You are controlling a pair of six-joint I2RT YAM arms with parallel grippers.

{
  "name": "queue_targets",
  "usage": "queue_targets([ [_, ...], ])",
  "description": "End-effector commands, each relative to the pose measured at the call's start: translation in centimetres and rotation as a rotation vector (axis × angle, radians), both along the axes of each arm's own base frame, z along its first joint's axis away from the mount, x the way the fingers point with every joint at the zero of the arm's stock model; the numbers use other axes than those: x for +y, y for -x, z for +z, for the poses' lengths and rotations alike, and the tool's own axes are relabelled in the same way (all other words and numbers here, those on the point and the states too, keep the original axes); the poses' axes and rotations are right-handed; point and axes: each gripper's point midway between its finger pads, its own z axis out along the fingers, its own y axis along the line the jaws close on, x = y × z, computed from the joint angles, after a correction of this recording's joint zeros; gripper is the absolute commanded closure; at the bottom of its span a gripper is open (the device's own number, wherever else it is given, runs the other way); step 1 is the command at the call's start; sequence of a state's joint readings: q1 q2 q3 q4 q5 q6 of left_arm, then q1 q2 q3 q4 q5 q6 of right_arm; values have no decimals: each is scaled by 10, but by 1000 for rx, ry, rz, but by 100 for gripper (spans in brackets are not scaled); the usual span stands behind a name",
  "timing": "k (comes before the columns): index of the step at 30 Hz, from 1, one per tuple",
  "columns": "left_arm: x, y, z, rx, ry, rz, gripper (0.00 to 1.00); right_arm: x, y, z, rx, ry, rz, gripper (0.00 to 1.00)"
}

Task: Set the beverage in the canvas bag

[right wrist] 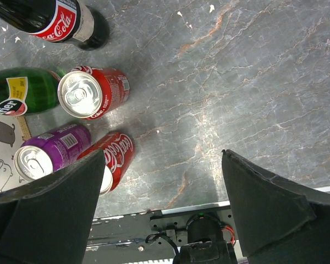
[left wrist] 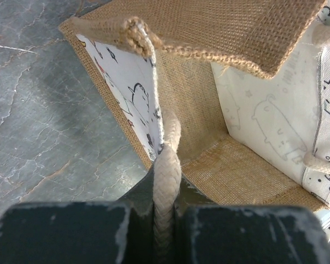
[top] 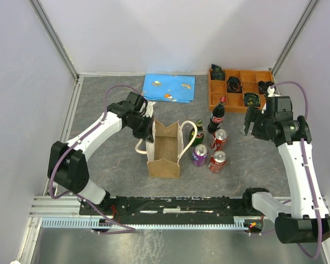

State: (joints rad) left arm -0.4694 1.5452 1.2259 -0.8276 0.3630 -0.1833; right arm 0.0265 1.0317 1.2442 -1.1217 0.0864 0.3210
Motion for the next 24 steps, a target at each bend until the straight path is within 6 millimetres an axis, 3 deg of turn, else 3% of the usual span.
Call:
queue_targets([
  [1,-11,-2,9,-25,48,-17,97,3,-6,-1,-8,-11,3,5],
  [2,-10,-5,9,-32,40,-12,97,4,-7,-3,-1,-14,5,5],
  [3,-10,-7,11,-41,37,-8,89,5,-8,-4,4,-16,8,6],
  [5,-9,-15,18,-71,29,6,55,7,-11,-5,15,-21,13,6],
  [8,-10,-28,37,-138,32,18,25,8,-15,-6,42,-19,21,6],
  [13,-5,-40,69,-239,27,39,18,9,-17,-12,86,-15,27,6],
  [15,2,-49,90,-324,8,54,17,9,-17,-14,97,-14,20,6],
  [19,3,-66,158,-537,42,33,17,4,-16,-15,109,3,-9,3],
  [21,-8,-69,201,-641,102,-30,18,-1,-15,-17,127,24,-31,1],
  [24,-38,-63,241,-747,161,-170,19,-8,-15,-20,153,43,-61,1],
])
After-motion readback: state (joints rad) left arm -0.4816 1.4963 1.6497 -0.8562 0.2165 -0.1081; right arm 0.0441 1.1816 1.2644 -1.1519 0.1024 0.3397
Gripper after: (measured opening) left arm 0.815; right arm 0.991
